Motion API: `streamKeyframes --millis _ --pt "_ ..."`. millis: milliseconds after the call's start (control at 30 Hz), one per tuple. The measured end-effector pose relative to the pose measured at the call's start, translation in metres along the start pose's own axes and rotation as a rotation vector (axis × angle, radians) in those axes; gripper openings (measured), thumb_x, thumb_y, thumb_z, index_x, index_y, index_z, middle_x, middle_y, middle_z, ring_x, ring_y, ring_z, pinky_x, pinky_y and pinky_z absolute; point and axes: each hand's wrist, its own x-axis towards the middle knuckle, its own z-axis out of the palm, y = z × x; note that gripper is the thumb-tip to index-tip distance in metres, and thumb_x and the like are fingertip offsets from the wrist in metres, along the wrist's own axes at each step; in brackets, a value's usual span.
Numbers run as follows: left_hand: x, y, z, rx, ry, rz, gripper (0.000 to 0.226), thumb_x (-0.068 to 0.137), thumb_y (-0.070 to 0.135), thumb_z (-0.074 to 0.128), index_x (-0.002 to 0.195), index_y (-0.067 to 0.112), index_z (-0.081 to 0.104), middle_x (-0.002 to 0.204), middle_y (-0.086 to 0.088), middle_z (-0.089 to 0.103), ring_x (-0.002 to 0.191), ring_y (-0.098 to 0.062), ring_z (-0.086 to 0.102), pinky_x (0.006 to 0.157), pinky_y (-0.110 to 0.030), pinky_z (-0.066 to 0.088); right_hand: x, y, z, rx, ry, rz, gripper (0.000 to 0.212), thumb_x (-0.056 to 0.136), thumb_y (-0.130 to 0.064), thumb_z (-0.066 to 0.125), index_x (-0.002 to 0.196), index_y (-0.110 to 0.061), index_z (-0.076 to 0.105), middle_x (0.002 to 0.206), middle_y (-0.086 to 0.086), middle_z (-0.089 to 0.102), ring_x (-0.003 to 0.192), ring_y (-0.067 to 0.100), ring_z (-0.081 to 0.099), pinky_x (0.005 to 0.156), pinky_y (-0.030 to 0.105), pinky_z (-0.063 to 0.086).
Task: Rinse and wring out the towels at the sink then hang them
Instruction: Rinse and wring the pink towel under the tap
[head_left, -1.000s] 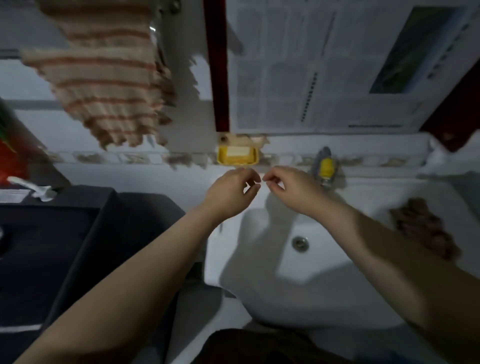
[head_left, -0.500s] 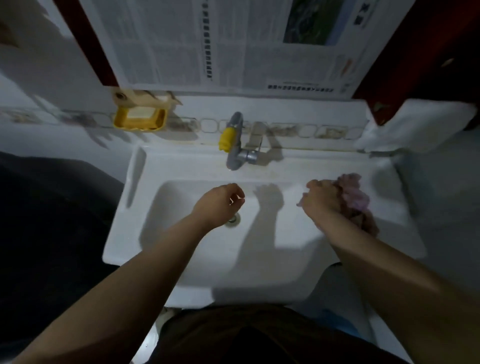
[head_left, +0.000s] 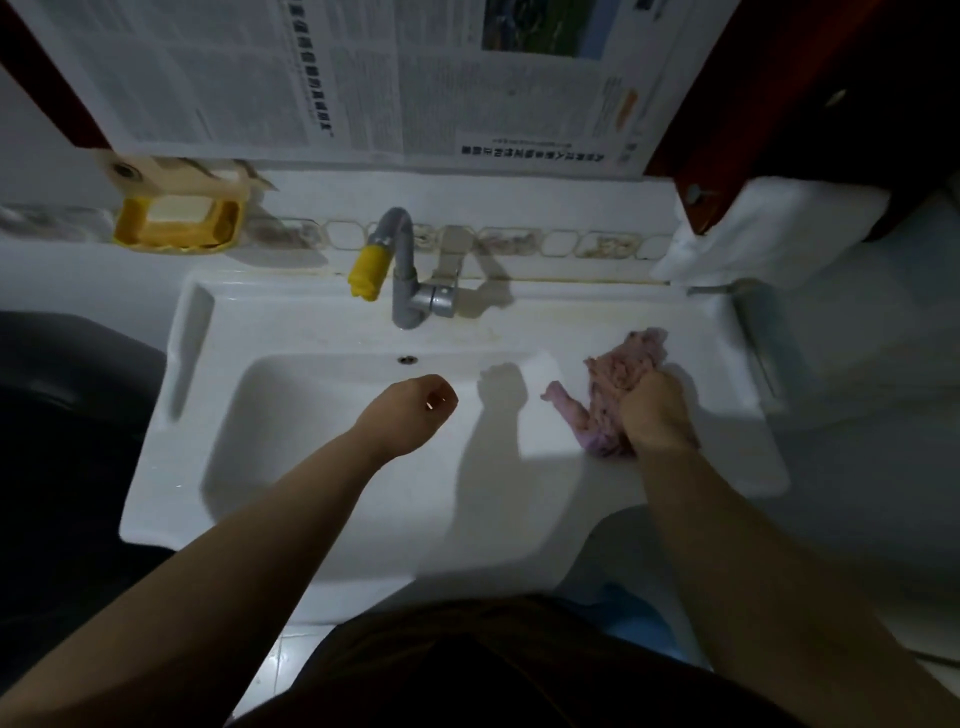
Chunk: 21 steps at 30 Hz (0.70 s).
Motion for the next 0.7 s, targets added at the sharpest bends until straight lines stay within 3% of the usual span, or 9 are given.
streamKeyframes --millis 67,133,267,333,367,433,533,633,700 --pt "0.005 0.003 0.001 -0.021 -0.011 0.013 0.016 0.094 0.031 0.052 0.099 0.022 0.065 0.096 0.007 0.068 0.089 -0.014 0.061 0.074 -0.026 0.045 -0.001 0.009 -0.008 0.094 0.03 0.117 0.047 0.095 -0.034 0.044 0.134 -0.007 0.047 0.134 0.019 0.052 0.119 0.039 0.051 0.101 0.044 0.042" --pt "0.01 0.007 0.002 -0.052 -0.03 0.016 0.015 0.094 0.03 0.053 0.098 0.023 0.065 0.095 0.006 0.068 0.088 -0.014 0.062 0.073 -0.025 0.044 0.006 0.016 -0.017 0.217 0.095 0.168 0.033 0.095 -0.029 0.047 0.11 -0.003 0.063 0.112 0.018 0.064 0.101 0.036 0.06 0.087 0.039 0.049" --pt "0.015 0.029 0.002 -0.169 -0.053 0.053 0.01 0.094 0.025 0.055 0.095 0.021 0.064 0.091 0.007 0.068 0.088 -0.013 0.062 0.068 -0.015 0.042 0.004 0.009 -0.048 0.407 0.198 0.185 0.029 0.094 -0.023 0.048 0.11 -0.002 0.06 0.11 0.012 0.064 0.103 0.03 0.059 0.081 0.033 0.044" --pt "0.013 0.046 0.001 -0.27 -0.051 0.072 0.008 0.093 0.024 0.059 0.1 0.023 0.062 0.093 0.01 0.064 0.087 -0.011 0.061 0.067 -0.01 0.043 -0.004 0.002 -0.062 0.436 0.503 0.153 0.031 0.098 -0.025 0.041 0.109 0.001 0.053 0.102 0.021 0.064 0.093 0.033 0.061 0.071 0.035 0.041" --pt "0.011 0.055 0.0 -0.351 -0.079 0.084 0.016 0.091 0.025 0.063 0.107 0.024 0.061 0.099 0.01 0.063 0.088 -0.011 0.062 0.069 -0.01 0.045 -0.008 -0.005 -0.068 0.52 0.627 0.111 0.03 0.099 -0.027 0.04 0.104 0.0 0.052 0.094 0.02 0.062 0.085 0.03 0.06 0.067 0.034 0.038" --pt "0.006 0.074 -0.005 -0.513 -0.214 0.141 0.046 0.087 0.026 0.069 0.129 0.031 0.05 0.121 0.006 0.056 0.1 -0.012 0.062 0.076 -0.014 0.05 -0.018 -0.018 -0.087 0.815 0.676 -0.027 0.026 0.095 -0.027 0.046 0.096 -0.002 0.052 0.083 0.013 0.058 0.076 0.021 0.053 0.066 0.03 0.038" --pt "-0.003 0.1 -0.006 -0.557 -0.413 0.259 0.076 0.085 0.027 0.071 0.143 0.046 0.027 0.149 0.01 0.033 0.13 -0.009 0.042 0.097 -0.019 0.042 -0.038 -0.045 -0.118 1.258 0.356 -0.212 0.026 0.089 -0.024 0.051 0.097 -0.001 0.06 0.078 0.007 0.061 0.072 0.016 0.059 0.066 0.025 0.046" --pt "-0.005 0.111 -0.004 -0.701 -0.415 0.27 0.05 0.091 0.022 0.064 0.138 0.019 0.047 0.141 -0.003 0.052 0.128 -0.019 0.049 0.102 -0.029 0.044 -0.068 -0.075 -0.124 1.594 -0.175 -0.313 0.01 0.097 -0.011 0.049 0.101 -0.005 0.056 0.088 0.014 0.063 0.069 0.017 0.066 0.058 0.028 0.054" --pt "-0.006 0.104 -0.009 -0.891 -0.339 0.183 0.034 0.094 0.024 0.058 0.122 0.006 0.06 0.122 -0.017 0.064 0.116 -0.035 0.058 0.102 -0.045 0.046 -0.072 -0.088 -0.116 1.612 -0.22 -0.319 0.013 0.095 -0.006 0.051 0.102 -0.016 0.05 0.091 0.011 0.063 0.064 0.016 0.066 0.055 0.027 0.053"
